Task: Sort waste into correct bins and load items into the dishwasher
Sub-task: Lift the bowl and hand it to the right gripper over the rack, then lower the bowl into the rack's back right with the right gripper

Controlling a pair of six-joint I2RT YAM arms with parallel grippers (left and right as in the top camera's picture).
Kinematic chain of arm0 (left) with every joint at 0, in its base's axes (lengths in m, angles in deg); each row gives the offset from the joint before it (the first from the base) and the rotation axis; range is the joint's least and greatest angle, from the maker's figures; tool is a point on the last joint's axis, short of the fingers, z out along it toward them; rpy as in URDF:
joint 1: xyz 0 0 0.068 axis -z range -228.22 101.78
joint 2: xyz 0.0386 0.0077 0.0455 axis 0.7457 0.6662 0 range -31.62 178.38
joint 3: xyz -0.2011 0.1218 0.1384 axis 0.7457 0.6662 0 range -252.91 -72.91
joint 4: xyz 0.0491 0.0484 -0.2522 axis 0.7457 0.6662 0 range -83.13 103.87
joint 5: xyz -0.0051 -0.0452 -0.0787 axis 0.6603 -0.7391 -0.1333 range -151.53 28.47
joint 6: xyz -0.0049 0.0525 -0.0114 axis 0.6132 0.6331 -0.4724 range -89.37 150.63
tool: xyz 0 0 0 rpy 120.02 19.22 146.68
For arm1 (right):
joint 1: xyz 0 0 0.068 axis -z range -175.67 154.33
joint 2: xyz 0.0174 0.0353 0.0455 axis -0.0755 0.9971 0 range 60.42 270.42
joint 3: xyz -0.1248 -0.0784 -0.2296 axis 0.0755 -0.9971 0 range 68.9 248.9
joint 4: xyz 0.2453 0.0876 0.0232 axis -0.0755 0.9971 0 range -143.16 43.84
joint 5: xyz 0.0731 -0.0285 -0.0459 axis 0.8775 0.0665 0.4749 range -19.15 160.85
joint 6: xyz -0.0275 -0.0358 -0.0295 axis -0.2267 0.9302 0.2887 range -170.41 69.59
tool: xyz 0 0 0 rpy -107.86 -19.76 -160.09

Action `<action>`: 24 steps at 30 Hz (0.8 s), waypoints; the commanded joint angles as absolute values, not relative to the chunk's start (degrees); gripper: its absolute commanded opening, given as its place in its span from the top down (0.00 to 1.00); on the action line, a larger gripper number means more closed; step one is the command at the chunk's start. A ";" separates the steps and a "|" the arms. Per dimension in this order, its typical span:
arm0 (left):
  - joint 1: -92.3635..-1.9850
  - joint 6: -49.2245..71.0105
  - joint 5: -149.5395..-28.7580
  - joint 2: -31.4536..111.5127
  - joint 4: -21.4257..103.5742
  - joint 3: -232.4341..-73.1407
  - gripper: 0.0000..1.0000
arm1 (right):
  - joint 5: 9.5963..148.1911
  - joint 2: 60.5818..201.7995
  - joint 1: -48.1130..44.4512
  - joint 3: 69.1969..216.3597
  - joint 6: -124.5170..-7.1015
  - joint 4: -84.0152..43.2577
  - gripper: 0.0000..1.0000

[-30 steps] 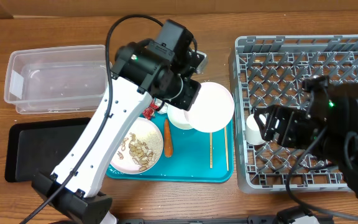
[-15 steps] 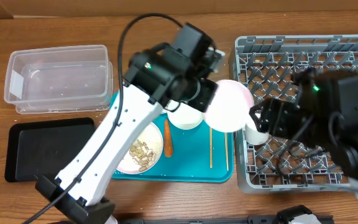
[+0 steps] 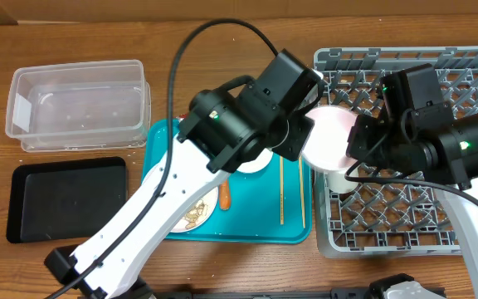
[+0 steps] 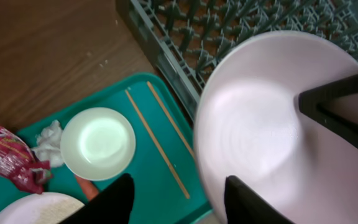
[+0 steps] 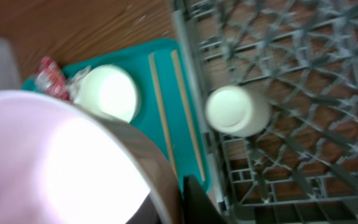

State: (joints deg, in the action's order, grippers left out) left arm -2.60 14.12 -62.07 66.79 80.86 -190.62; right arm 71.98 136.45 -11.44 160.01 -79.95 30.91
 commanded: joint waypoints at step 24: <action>-12.30 13.77 -51.88 52.37 90.61 -209.48 0.00 | -2.51 153.85 -7.92 159.97 -92.02 36.57 0.96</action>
